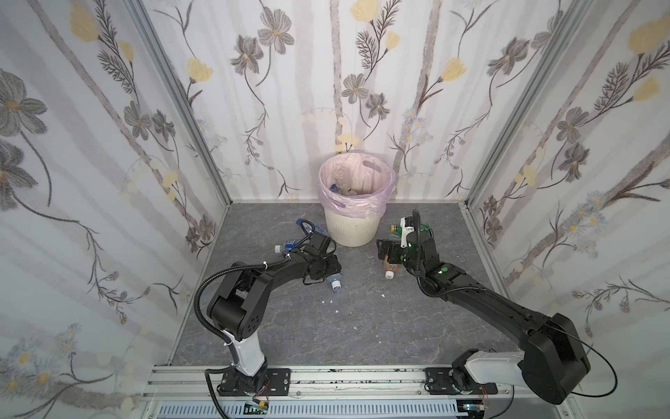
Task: Throw the plastic bottles in the bin
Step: 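Hold the Pocari bottle up with the left gripper while the right gripper closes on it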
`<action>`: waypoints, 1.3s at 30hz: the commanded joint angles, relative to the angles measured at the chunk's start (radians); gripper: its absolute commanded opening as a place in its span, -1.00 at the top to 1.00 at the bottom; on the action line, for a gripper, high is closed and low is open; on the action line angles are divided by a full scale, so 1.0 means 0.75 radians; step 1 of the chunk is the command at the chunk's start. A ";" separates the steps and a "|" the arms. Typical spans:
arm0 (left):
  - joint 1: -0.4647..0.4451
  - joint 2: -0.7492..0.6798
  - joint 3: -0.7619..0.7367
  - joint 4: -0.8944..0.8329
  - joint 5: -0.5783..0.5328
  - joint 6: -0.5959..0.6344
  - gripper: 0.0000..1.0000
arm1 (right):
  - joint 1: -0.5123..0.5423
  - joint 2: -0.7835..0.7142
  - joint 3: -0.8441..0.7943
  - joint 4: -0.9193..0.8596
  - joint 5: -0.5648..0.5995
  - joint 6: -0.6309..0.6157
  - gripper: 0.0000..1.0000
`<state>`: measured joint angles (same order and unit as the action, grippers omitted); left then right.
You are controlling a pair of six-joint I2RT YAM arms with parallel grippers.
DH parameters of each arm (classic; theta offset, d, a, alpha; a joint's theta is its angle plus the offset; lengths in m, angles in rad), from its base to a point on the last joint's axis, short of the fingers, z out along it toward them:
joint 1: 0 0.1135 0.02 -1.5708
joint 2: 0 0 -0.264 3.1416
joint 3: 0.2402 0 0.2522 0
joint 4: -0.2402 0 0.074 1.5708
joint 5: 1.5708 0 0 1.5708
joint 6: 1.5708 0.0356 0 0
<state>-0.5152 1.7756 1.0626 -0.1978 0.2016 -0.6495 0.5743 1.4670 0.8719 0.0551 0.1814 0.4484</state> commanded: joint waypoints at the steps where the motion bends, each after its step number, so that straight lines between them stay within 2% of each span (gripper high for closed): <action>1: -0.003 -0.018 0.026 0.006 0.007 0.010 -0.10 | -0.004 0.003 -0.001 0.061 -0.020 0.013 -0.99; 7: -0.001 -0.084 0.064 0.008 0.027 -0.031 -0.07 | -0.004 -0.016 -0.034 0.113 -0.084 0.021 -0.99; 13: 0.000 -0.191 0.084 0.043 0.036 -0.155 -0.05 | 0.020 0.003 -0.067 0.206 -0.193 0.073 -0.99; 20: 0.012 -0.324 0.050 0.161 0.046 -0.330 -0.05 | 0.113 0.027 -0.096 0.356 -0.253 0.123 -0.99; 25: 0.011 -0.383 0.050 0.211 0.040 -0.396 -0.05 | 0.185 0.046 -0.105 0.442 -0.277 0.131 -0.99; 30: 0.013 -0.405 0.038 0.238 0.047 -0.438 -0.05 | 0.241 0.068 -0.106 0.527 -0.324 0.135 -0.91; 39: 0.010 -0.452 0.015 0.264 0.056 -0.469 -0.05 | 0.267 0.156 -0.043 0.513 -0.337 0.144 -0.65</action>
<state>-0.5087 1.4513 1.0771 -0.0540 0.2394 -0.9840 0.7712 1.5692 0.8234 0.3931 -0.0502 0.5491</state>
